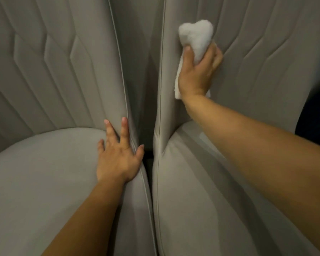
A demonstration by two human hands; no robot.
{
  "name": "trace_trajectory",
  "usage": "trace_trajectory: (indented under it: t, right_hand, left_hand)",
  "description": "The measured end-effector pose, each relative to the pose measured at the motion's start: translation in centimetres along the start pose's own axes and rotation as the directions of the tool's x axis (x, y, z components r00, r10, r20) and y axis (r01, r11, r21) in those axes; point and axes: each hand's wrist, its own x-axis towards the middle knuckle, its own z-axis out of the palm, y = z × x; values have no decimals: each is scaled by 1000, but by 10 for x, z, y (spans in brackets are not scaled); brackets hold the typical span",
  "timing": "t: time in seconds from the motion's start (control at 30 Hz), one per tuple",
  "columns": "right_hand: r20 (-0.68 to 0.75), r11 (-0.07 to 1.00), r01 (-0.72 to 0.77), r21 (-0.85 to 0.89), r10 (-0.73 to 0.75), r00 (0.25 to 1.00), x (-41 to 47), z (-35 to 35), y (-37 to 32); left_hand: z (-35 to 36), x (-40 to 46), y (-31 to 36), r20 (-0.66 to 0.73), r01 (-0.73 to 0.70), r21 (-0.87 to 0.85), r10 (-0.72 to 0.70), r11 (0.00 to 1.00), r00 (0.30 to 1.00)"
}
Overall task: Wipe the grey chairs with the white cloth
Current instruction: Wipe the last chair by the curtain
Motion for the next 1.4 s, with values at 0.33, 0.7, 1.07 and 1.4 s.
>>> trace_trajectory:
  t: [0.33, 0.7, 1.07, 1.4]
  right_hand:
    - [360, 998, 27, -61, -3, 933, -135, -46, 62]
    - [140, 992, 111, -54, -102, 985, -37, -6, -17]
    - [851, 774, 469, -425, 164, 499, -138, -95, 30]
    - [912, 450, 812, -371, 342, 227, -41, -102, 35]
  left_hand:
    - [6, -2, 3, -113, 70, -22, -72, 997, 991]
    - [4, -1, 3, -83, 146, 8, -144, 989, 986]
    - [4, -4, 4, -90, 125, -6, -125, 992, 988]
    - [1, -1, 1, -85, 112, -24, -114, 993, 990]
